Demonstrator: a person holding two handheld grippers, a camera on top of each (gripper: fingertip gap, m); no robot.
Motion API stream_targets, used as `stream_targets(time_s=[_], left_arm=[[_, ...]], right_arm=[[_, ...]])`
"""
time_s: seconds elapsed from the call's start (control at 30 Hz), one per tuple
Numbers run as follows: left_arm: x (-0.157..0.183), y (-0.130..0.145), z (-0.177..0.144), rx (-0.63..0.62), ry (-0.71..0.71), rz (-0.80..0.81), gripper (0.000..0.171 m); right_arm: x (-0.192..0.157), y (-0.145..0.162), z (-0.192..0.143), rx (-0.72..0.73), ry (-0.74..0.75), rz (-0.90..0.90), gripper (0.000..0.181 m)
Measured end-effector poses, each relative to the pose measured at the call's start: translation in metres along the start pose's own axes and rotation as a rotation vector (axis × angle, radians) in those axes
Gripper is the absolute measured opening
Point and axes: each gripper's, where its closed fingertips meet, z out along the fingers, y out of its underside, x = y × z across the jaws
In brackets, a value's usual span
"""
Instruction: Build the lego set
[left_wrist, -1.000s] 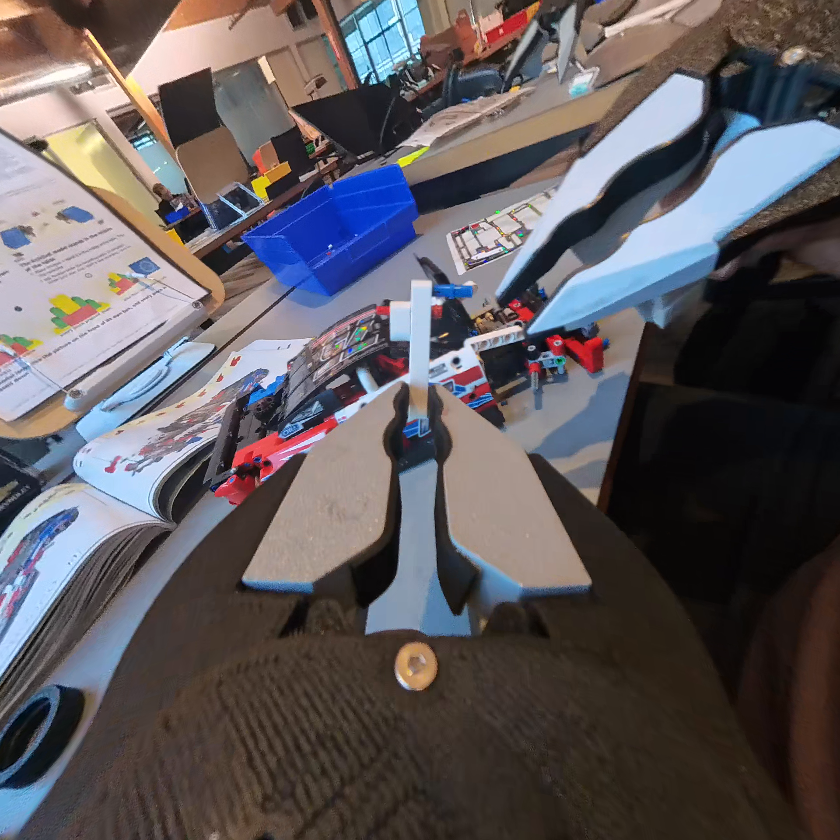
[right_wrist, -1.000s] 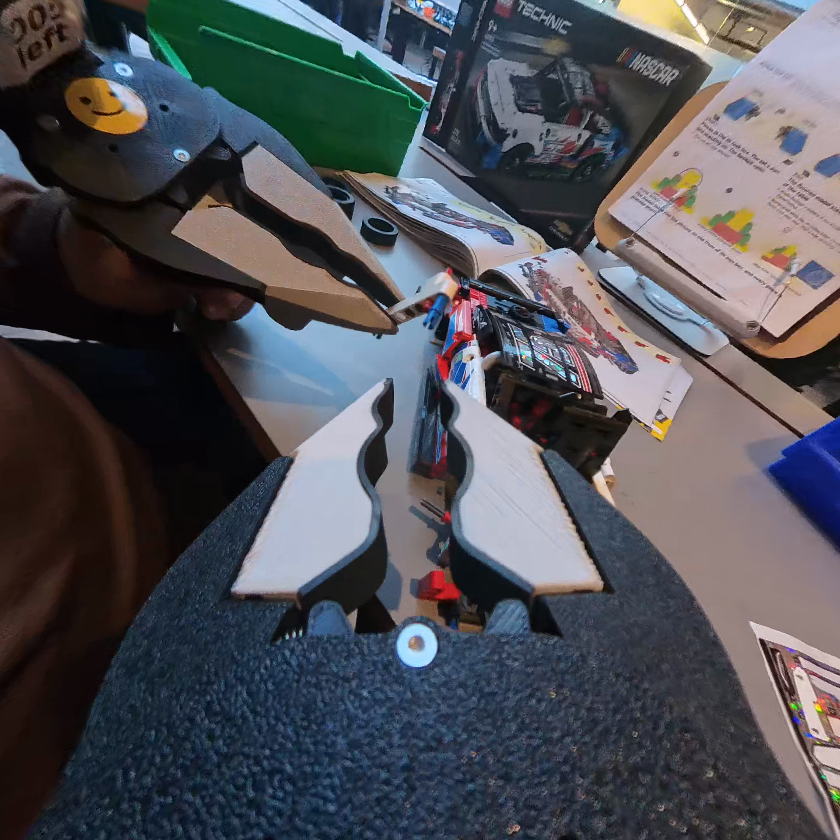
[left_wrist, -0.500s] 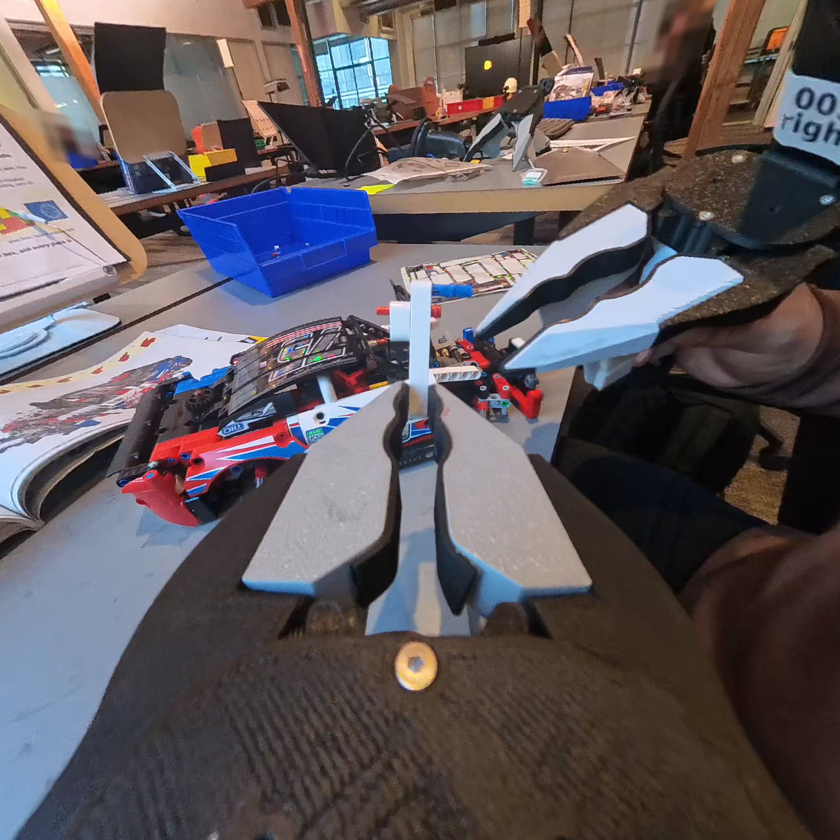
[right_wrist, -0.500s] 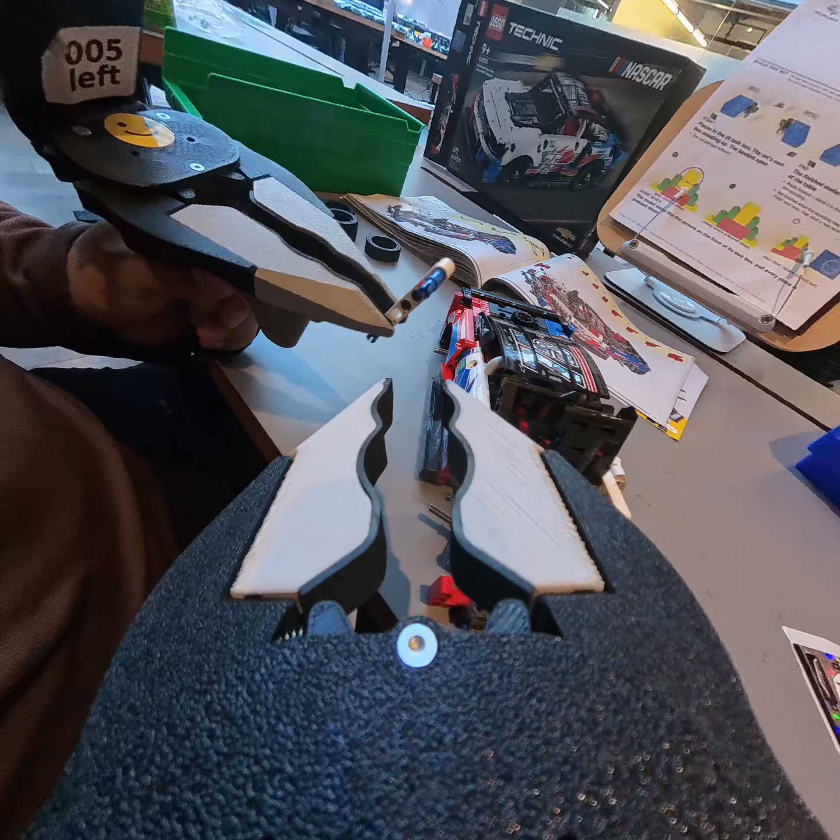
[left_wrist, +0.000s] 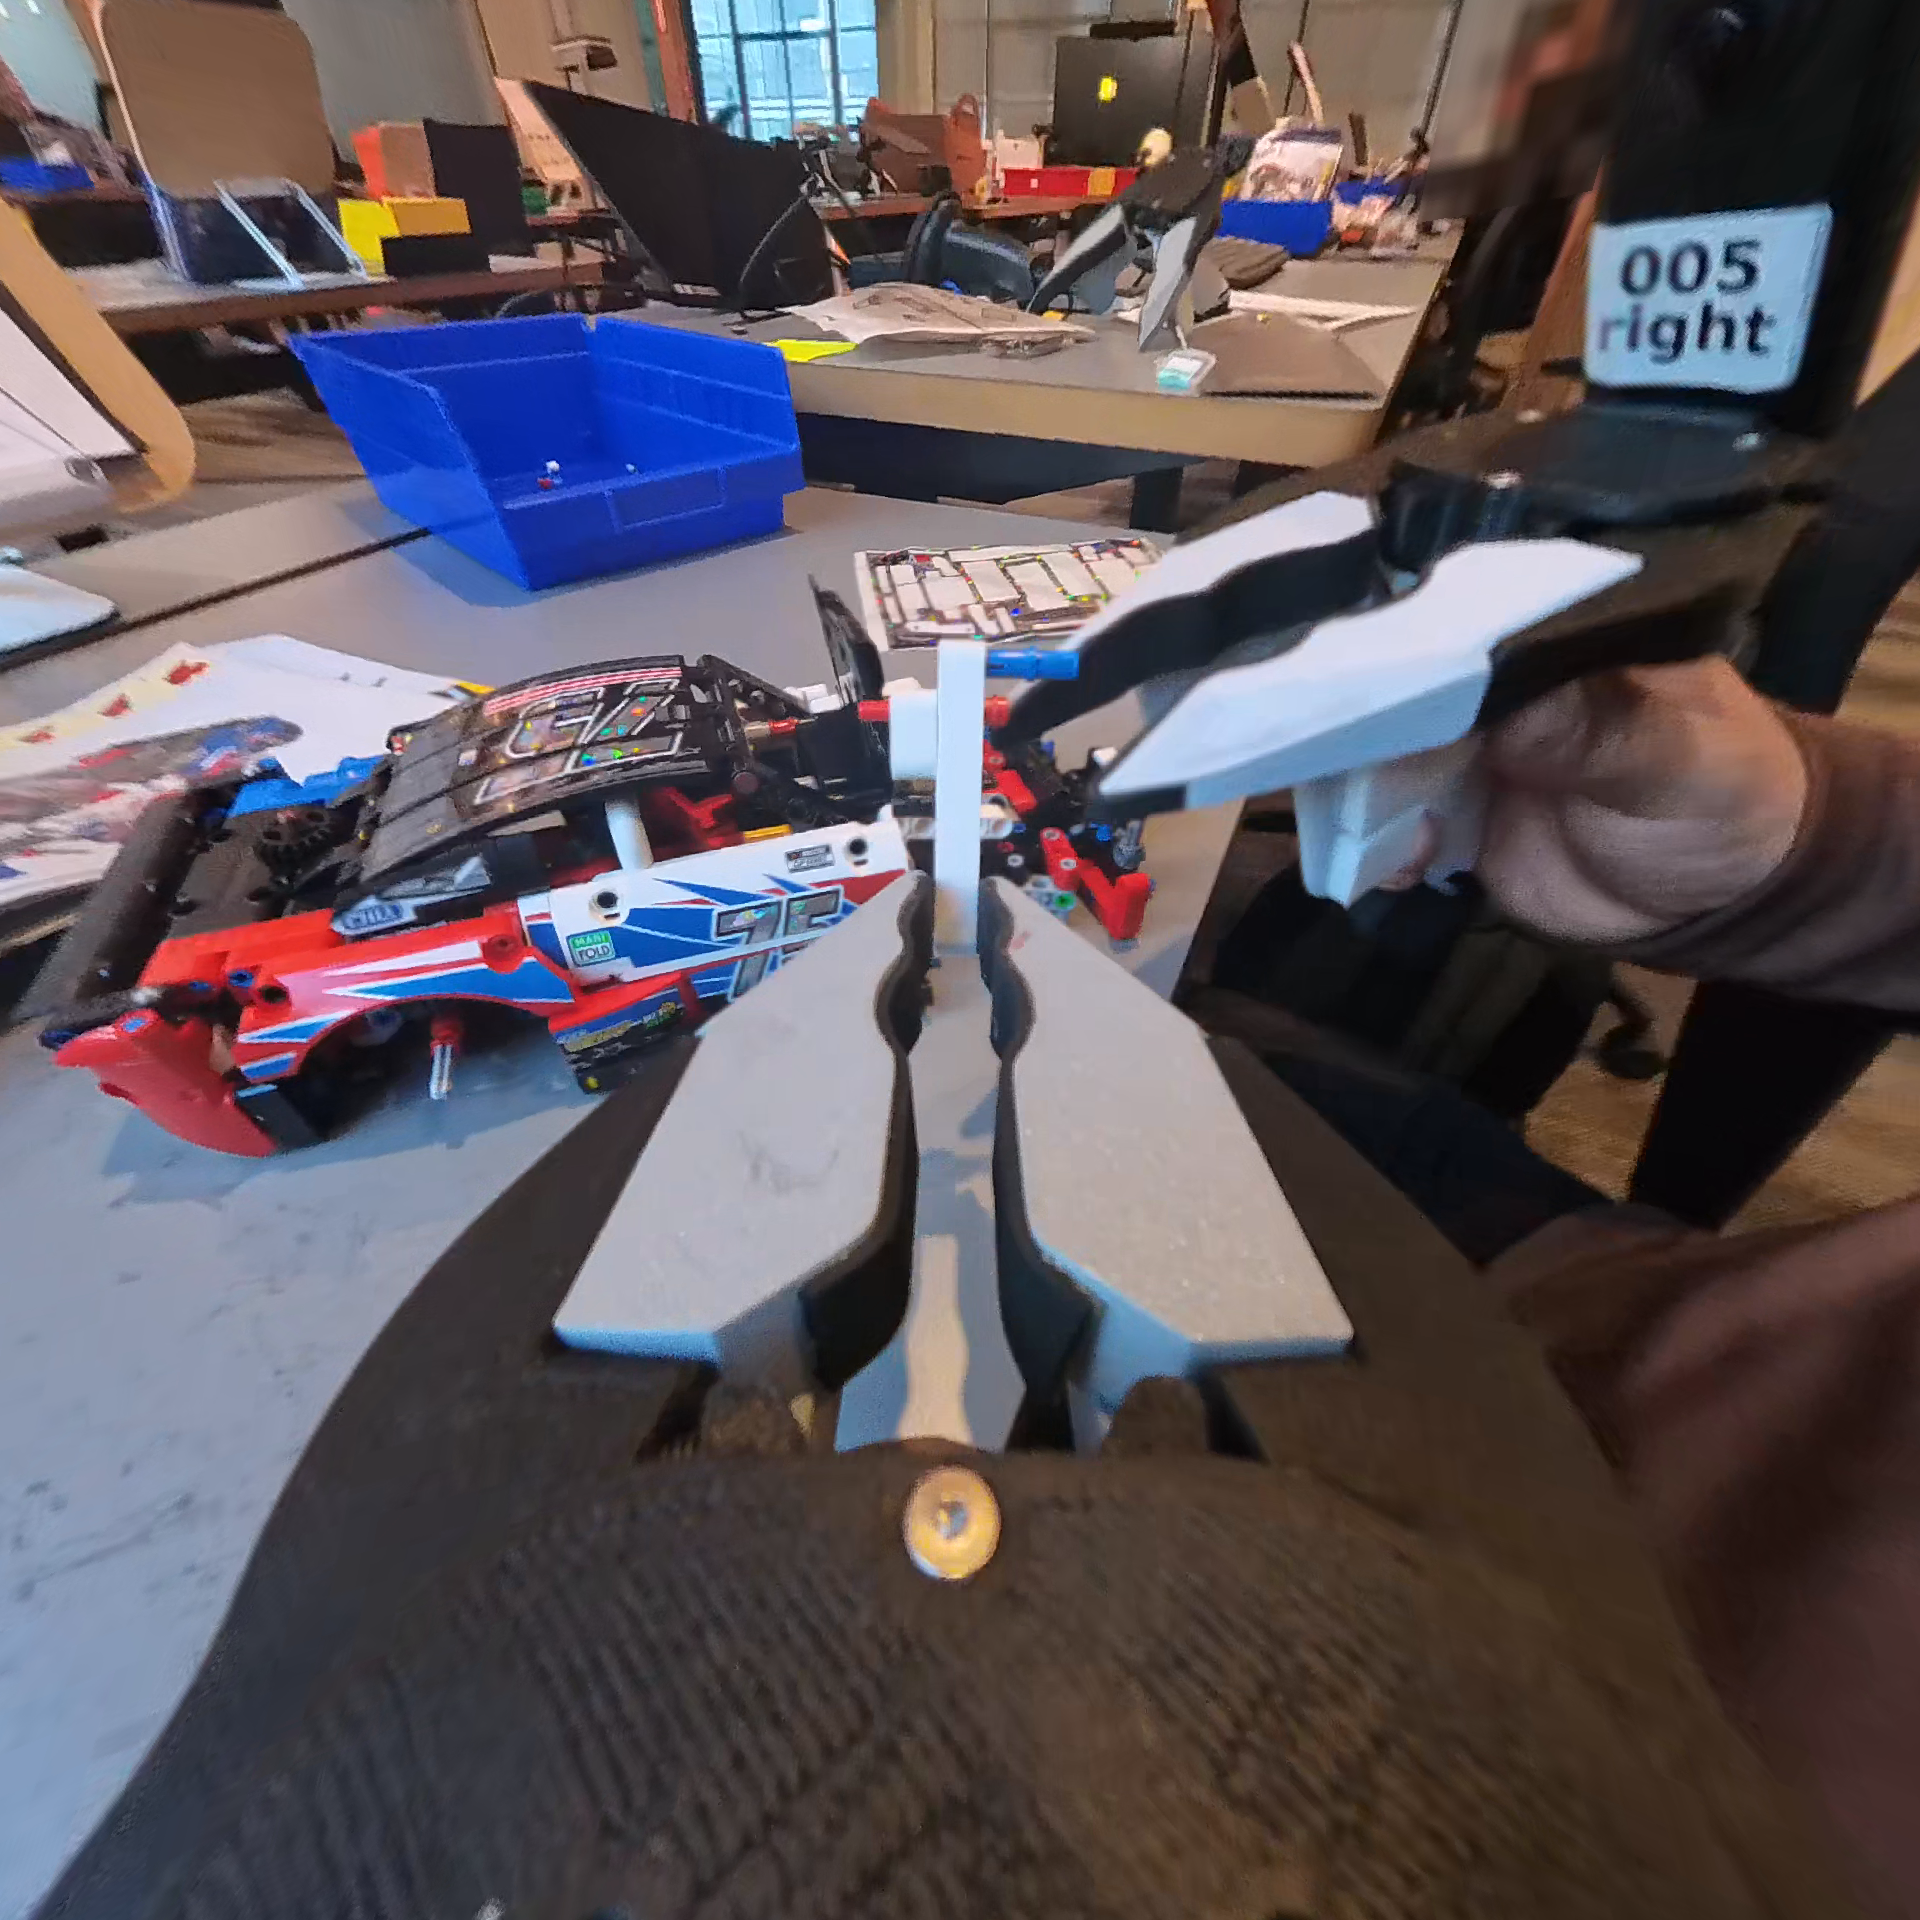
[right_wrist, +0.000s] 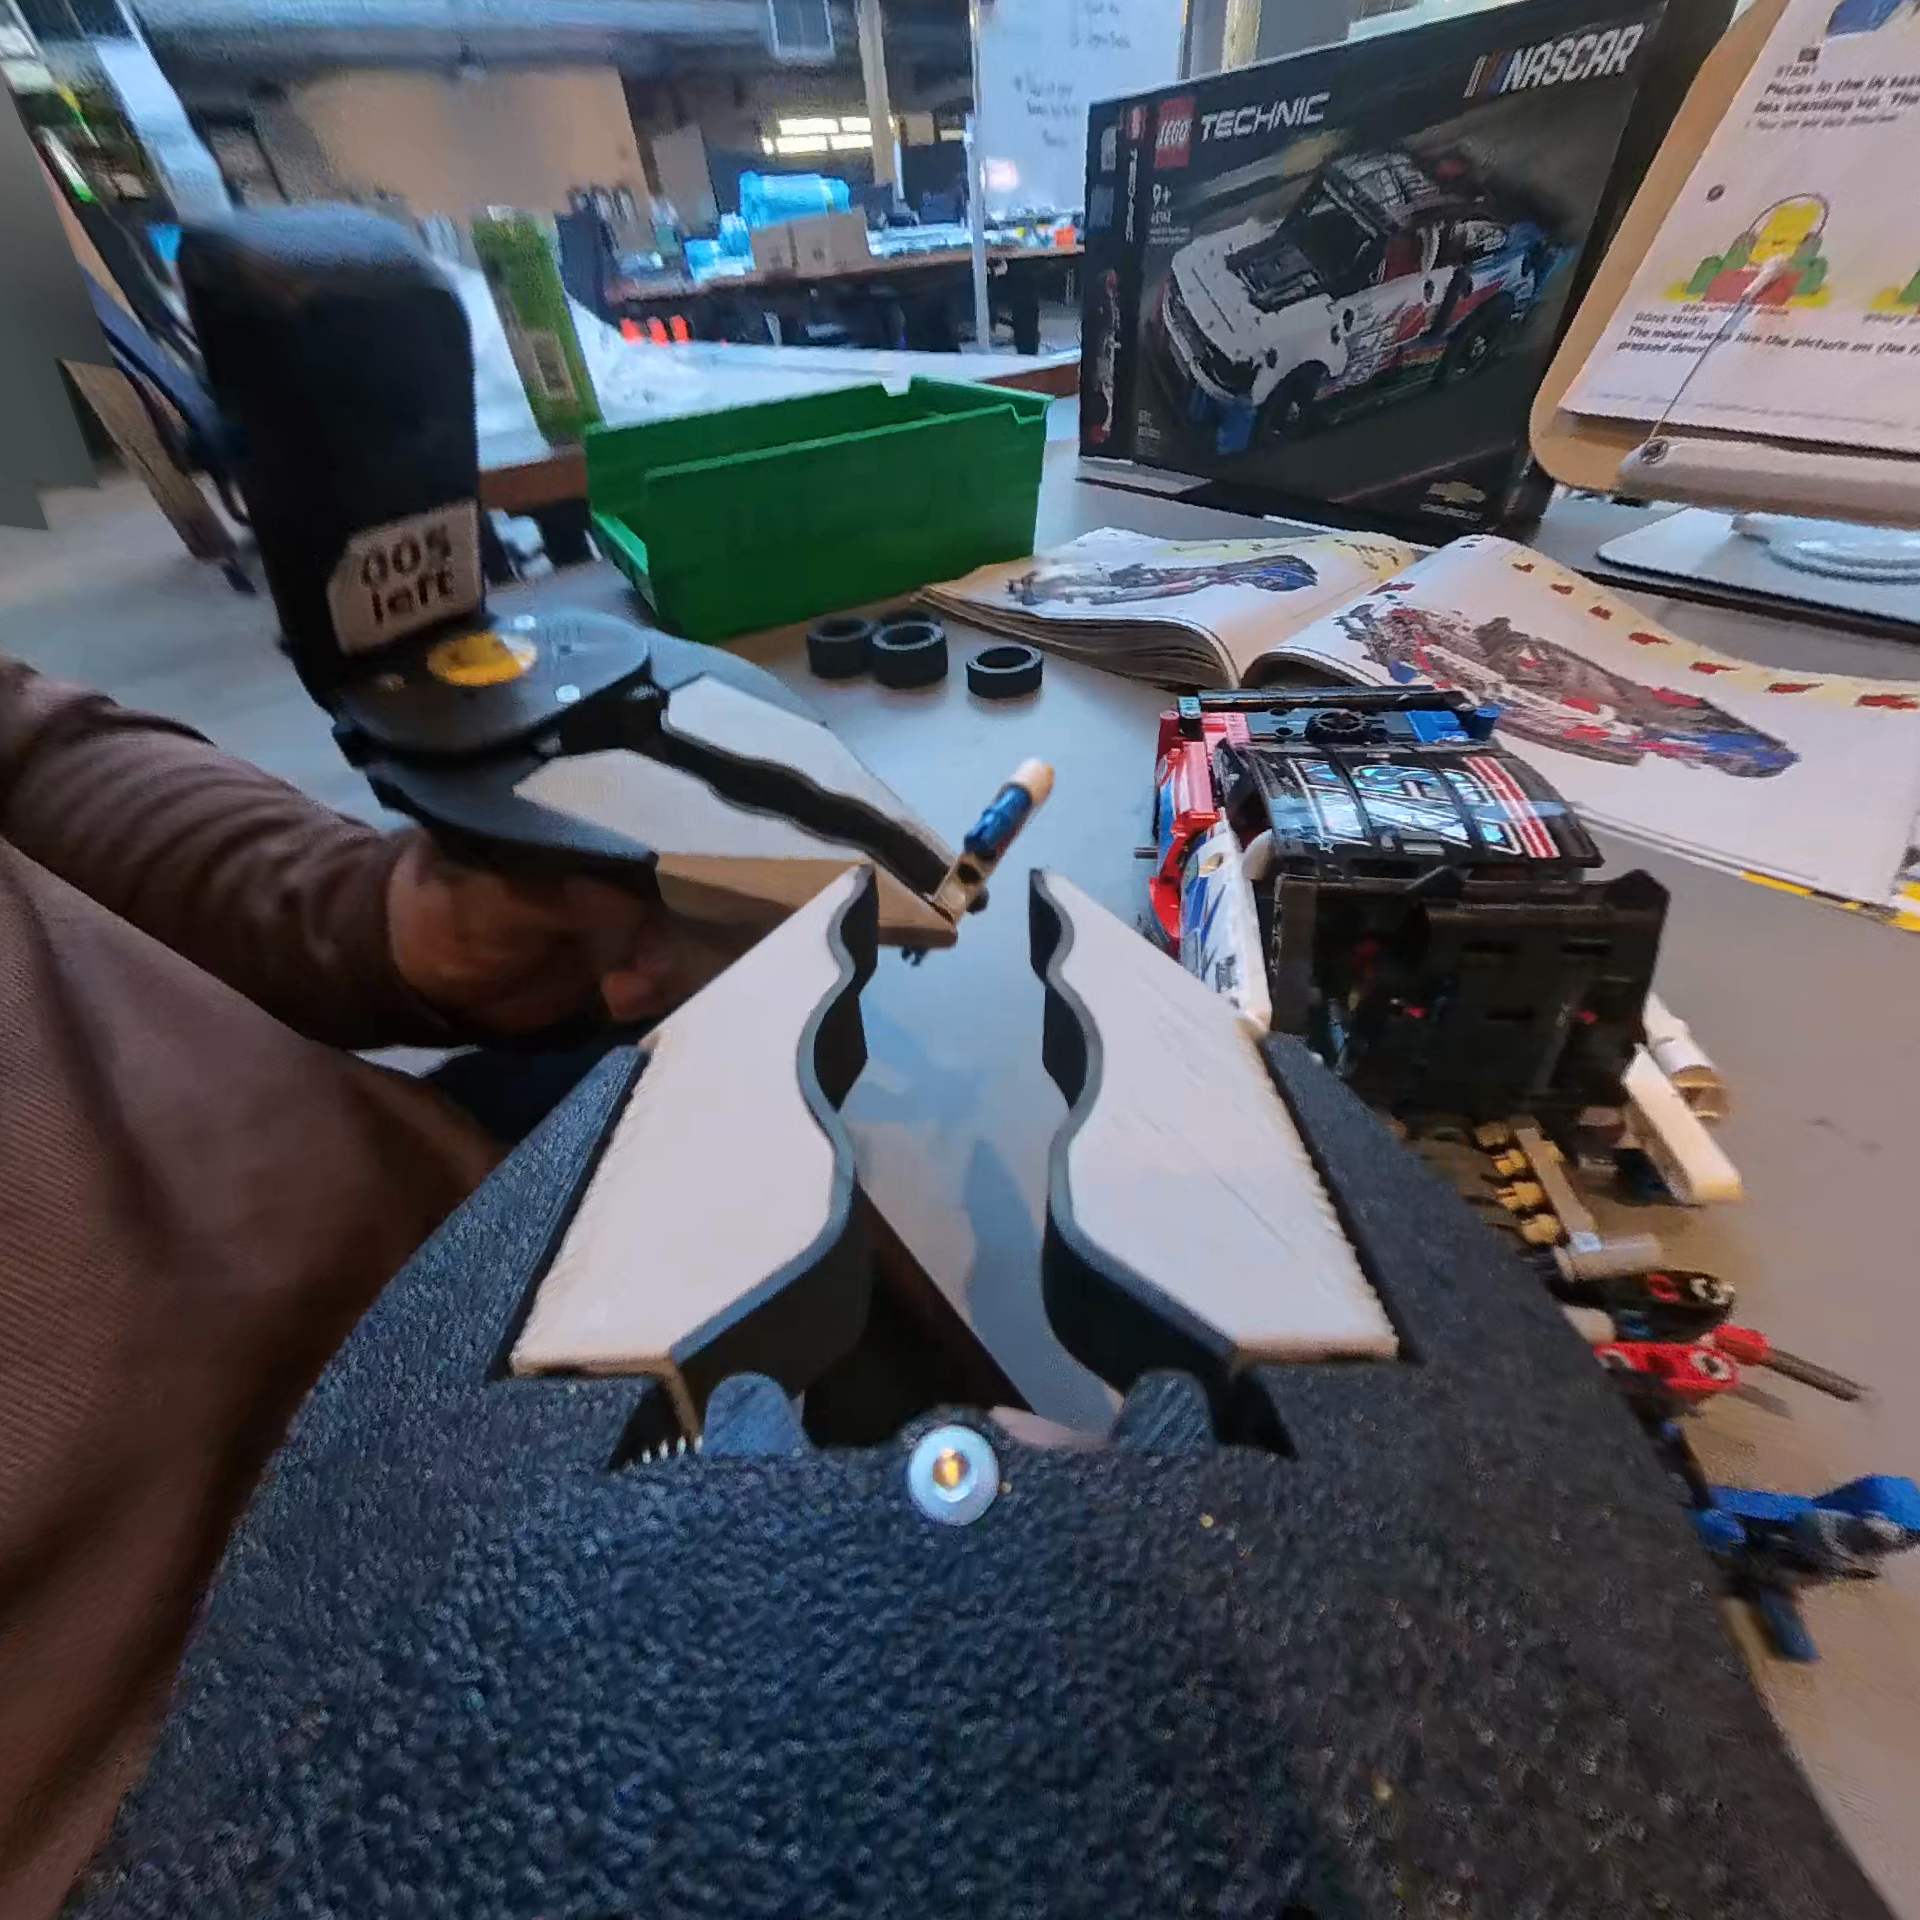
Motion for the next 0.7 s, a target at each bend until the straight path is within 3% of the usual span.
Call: stream_targets(time_s=[0.13, 0.23, 0.7], left_arm=[[0.008, 0.003, 0.002, -0.014, -0.025, 0.12, 0.005], [0.017, 0.005, 0.004, -0.022, -0.02, 0.164, 0.006], [0.017, 0.012, 0.003, -0.049, -0.008, 0.211, 0.006]], right_arm=[[0.004, 0.002, 0.002, 0.003, -0.014, 0.099, 0.027], [0.004, 0.004, 0.001, -0.006, -0.02, 0.102, 0.014], [0.003, 0.01, 0.004, -0.04, -0.008, 0.033, 0.013]])
